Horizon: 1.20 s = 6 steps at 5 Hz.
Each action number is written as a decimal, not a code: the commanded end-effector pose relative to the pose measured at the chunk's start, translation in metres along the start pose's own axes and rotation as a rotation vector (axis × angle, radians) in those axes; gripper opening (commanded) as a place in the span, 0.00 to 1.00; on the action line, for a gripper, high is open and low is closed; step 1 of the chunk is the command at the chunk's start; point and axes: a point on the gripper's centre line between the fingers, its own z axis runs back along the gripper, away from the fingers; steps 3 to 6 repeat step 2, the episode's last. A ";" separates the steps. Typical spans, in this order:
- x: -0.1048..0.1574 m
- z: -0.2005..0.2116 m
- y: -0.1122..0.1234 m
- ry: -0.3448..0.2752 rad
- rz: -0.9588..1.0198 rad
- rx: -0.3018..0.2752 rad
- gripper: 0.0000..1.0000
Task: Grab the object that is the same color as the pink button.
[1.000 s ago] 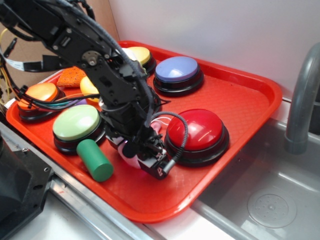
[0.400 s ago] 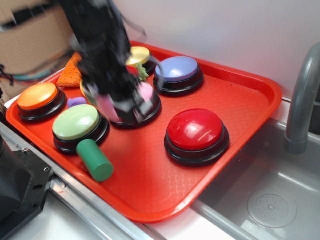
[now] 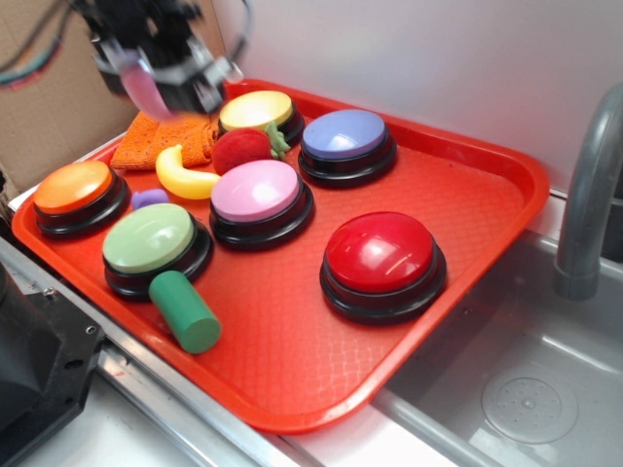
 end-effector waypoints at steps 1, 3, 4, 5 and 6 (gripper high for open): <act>0.004 0.031 0.028 -0.067 0.102 -0.020 0.00; 0.001 0.030 0.018 -0.004 0.059 0.062 0.00; 0.001 0.030 0.018 -0.004 0.059 0.062 0.00; 0.001 0.030 0.018 -0.004 0.059 0.062 0.00; 0.001 0.030 0.018 -0.004 0.059 0.062 0.00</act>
